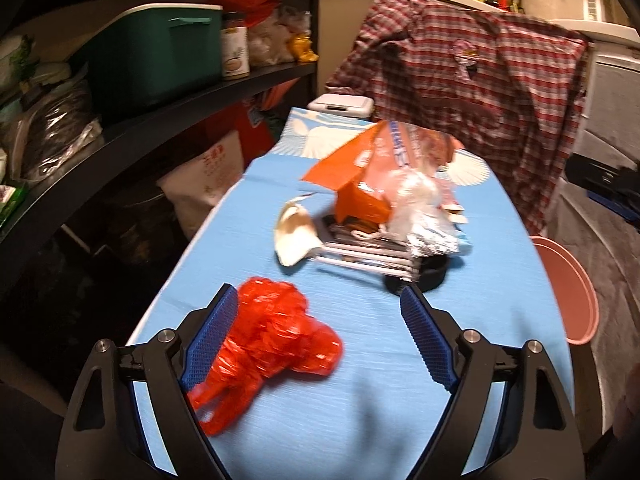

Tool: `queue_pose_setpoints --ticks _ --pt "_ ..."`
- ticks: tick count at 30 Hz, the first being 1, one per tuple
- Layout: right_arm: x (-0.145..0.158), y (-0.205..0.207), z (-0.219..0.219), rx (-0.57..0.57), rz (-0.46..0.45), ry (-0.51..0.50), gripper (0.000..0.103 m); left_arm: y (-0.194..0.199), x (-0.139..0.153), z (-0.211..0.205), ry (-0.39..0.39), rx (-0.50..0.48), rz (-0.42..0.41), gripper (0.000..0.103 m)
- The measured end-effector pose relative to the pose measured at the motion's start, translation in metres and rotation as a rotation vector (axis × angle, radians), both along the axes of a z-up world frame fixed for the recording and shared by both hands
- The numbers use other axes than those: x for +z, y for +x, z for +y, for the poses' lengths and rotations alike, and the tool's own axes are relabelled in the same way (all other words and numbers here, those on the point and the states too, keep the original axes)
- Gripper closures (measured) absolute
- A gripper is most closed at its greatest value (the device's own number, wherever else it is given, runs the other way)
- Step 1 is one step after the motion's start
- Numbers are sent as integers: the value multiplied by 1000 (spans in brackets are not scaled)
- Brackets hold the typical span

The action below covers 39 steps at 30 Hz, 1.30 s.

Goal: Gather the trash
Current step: 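Grasp the red plastic bag with the left tool while the right tool grasps the clear plastic bag, then lift the red bag with the left tool while the right tool lifts the clear bag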

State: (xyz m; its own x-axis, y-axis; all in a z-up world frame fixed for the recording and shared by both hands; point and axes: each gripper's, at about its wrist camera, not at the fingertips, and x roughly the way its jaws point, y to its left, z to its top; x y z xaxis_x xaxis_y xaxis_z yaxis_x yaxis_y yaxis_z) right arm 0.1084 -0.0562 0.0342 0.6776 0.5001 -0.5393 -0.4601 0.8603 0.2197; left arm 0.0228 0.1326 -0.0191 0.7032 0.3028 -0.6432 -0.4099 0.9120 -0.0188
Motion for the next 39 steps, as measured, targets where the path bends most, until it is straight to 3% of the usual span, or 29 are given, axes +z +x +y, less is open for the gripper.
queue_pose_setpoints --ticks 9,16,17,20,23,24,39 --pt "-46 49 55 104 168 -2 56 10 -24 30 -67 80 94 31" --pt "-81 72 77 134 276 -46 57 17 -35 30 -92 69 148 50" --pt "-83 73 78 134 283 -52 59 18 -35 30 -88 67 151 54" --pt "-87 74 78 134 290 -71 79 19 -36 29 -79 60 158 63" --pt "-85 74 74 129 283 -79 98 20 -34 26 -64 54 159 72" --pt "-83 72 72 127 274 -83 100 20 -33 26 -65 55 156 73" --pt "-14 30 52 138 140 -141 101 8 5 27 -155 39 31 78"
